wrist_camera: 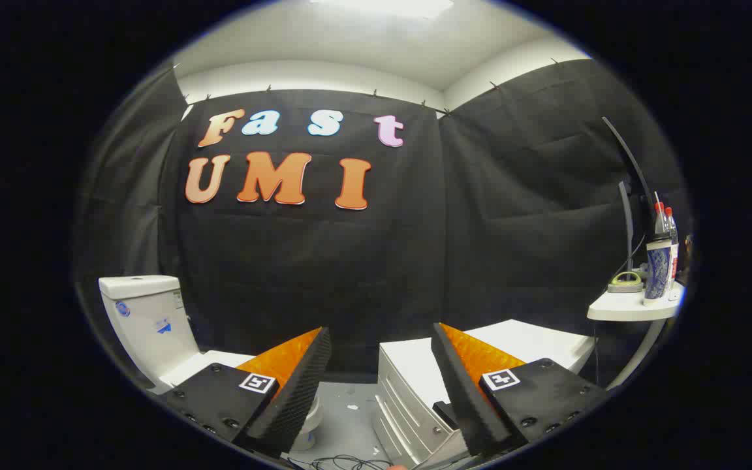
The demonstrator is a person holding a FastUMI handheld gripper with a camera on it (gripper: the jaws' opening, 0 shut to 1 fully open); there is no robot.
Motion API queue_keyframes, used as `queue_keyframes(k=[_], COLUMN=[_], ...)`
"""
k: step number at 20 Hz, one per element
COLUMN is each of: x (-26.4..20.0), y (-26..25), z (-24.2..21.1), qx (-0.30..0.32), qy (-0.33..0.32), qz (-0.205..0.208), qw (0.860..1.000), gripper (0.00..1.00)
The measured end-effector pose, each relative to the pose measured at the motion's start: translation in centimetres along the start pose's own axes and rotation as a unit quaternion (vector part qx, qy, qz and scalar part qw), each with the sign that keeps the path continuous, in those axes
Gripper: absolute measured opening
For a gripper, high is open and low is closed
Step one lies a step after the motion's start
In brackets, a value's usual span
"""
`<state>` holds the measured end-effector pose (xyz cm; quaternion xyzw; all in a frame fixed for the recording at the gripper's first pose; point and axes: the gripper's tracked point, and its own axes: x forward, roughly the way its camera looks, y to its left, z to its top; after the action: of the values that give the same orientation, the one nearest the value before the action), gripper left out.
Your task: Open the toilet lid.
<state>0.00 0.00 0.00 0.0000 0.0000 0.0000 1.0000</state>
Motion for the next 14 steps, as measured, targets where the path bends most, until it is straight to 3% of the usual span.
queue_keyframes(k=[5,14], x=[-1.1,-1.2], y=[2.4,1.2], z=[-1.9,-0.9], qx=[0.002,0.03], qy=[0.025,0.01], qz=[0.027,0.015], qw=[0.999,0.999], gripper=[0.98,0.98])
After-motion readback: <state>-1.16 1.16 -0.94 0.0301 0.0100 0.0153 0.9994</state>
